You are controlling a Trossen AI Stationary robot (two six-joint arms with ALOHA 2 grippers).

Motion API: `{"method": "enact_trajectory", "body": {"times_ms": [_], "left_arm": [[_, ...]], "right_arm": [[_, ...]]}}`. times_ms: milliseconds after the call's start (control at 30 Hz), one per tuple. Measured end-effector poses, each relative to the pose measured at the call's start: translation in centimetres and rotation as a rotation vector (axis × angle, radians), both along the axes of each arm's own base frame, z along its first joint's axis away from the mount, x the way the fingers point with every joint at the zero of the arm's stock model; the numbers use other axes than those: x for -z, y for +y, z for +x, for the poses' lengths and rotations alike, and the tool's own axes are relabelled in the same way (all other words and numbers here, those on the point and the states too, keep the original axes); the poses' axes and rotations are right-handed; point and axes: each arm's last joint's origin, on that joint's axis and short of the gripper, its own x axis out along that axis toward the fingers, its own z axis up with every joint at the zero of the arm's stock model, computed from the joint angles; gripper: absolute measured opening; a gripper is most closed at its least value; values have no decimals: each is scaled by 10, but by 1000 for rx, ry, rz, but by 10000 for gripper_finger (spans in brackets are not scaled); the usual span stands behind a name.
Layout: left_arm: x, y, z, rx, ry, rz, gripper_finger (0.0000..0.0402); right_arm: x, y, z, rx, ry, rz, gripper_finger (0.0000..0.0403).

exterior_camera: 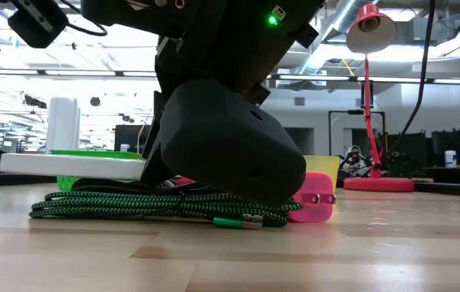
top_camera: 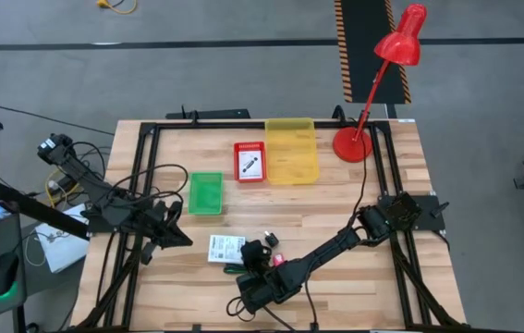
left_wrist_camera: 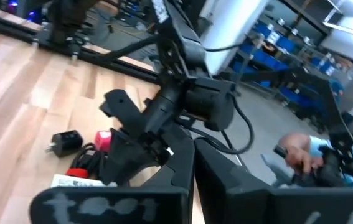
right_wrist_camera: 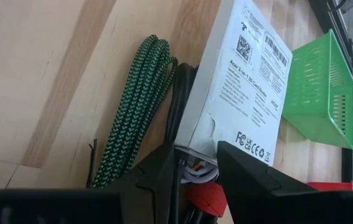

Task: Pick and place items into bin
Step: Put the card reader box into the red bin

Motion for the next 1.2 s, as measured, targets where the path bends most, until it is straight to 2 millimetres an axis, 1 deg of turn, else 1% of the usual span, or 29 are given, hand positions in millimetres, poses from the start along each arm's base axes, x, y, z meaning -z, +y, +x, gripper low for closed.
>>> {"method": "enact_trajectory", "body": {"times_ms": [100, 333, 633, 700, 800, 900, 1067, 1200], "left_arm": [[0, 0, 0, 17, -10, 25, 0], [0, 1, 0, -23, -27, 74, 0], [2, 0, 0, -3, -6, 72, 0], [2, 0, 0, 13, -5, 71, 6], [4, 0, 0, 20, 10, 81, 26], [6, 1, -1, 2, 38, 80, 60], [12, 2, -1, -46, 113, 45, 122], [19, 3, -2, -66, 212, -23, 159]], "right_arm": [[0, 0, 0, 0, 0, 0, 118], [0, 0, 0, 0, 0, 0, 118], [0, 0, 0, 0, 0, 0, 118], [0, 0, 0, 0, 0, 0, 118], [0, 0, 0, 0, 0, 1, 118], [0, 0, 0, 0, 0, 1, 118], [0, 0, 0, 0, 1, 0, 118], [0, 0, 0, 0, 1, 0, 118]]}}
